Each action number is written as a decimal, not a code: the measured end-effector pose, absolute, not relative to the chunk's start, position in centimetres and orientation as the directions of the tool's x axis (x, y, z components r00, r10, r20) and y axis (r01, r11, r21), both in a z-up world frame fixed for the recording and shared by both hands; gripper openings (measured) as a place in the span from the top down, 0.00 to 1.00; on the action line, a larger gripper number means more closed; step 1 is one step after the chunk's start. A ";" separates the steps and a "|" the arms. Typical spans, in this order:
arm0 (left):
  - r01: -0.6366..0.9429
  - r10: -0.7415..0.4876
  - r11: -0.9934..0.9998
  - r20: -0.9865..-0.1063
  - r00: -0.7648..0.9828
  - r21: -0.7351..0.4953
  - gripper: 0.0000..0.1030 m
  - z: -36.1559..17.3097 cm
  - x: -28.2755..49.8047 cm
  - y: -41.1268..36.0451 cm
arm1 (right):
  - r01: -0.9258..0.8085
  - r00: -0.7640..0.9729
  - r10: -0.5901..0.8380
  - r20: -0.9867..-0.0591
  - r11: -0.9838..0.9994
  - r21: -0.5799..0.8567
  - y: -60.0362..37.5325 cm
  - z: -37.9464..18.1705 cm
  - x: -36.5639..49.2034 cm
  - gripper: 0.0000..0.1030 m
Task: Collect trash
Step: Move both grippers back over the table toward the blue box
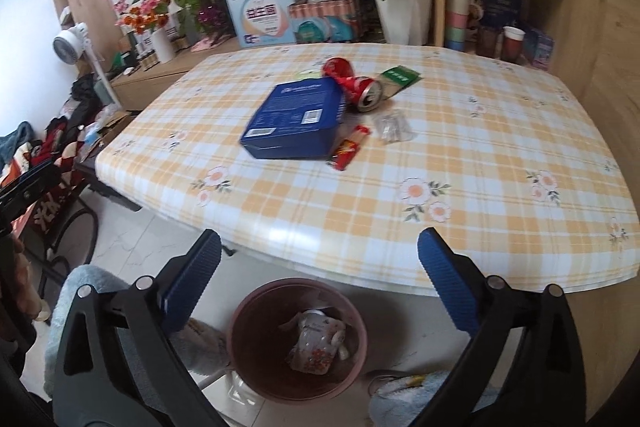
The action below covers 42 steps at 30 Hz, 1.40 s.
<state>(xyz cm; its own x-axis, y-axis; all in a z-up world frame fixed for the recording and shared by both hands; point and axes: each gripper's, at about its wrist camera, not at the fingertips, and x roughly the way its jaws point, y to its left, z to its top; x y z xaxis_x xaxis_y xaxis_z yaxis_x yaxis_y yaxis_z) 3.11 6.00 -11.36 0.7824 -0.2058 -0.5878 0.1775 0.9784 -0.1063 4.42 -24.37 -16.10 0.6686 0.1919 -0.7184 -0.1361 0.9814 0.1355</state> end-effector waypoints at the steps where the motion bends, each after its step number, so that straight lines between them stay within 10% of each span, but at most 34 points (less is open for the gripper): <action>1: 0.178 -0.206 0.978 -0.592 0.779 -0.106 0.06 -11.5 3.2 5.9 | -0.118 0.669 0.173 -0.723 0.985 0.126 -24.9 -16.2 4.8 0.06; 42: 0.374 -0.237 0.924 -0.658 0.715 0.074 0.06 -17.8 15.1 -6.5 | 0.034 0.651 0.112 -0.751 0.984 0.176 -33.1 -18.8 12.9 0.06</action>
